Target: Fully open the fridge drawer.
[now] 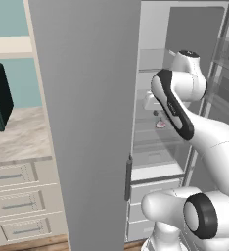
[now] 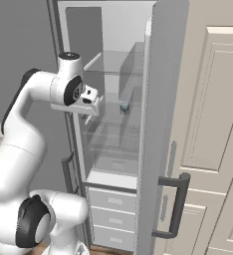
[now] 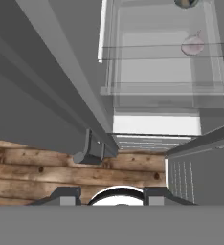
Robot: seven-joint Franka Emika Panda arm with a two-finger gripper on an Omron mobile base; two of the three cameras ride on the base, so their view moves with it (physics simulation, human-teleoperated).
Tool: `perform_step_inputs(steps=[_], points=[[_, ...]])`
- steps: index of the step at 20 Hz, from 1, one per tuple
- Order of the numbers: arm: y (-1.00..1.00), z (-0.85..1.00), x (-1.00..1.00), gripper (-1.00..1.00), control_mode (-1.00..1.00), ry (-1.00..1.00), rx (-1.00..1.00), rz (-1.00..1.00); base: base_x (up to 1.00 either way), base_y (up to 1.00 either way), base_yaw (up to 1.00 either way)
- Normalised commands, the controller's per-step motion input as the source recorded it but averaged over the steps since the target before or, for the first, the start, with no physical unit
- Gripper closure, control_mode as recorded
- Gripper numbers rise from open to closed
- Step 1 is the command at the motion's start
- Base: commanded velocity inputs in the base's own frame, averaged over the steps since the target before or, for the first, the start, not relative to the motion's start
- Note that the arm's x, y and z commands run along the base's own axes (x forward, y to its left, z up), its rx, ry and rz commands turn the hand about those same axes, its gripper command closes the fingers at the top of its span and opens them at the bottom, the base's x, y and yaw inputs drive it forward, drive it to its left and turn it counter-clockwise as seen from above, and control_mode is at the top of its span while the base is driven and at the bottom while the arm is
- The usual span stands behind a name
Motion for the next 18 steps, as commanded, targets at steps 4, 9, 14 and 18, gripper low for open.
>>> perform_step_inputs(steps=[4,9,14,18], points=[[0.00,-0.01,-0.12,-1.00,-1.00,0.00,0.00,0.00,0.00,0.00,0.00],[0.00,-0.05,-0.21,-1.00,-1.00,0.00,-0.01,0.00,0.00,0.00,0.00],[-0.01,-0.14,-0.28,-1.00,-1.00,0.02,-0.04,0.00,0.00,0.00,0.00],[-0.24,-0.09,-0.16,-1.00,-1.00,0.02,0.00,0.00,0.00,0.00,0.00]])
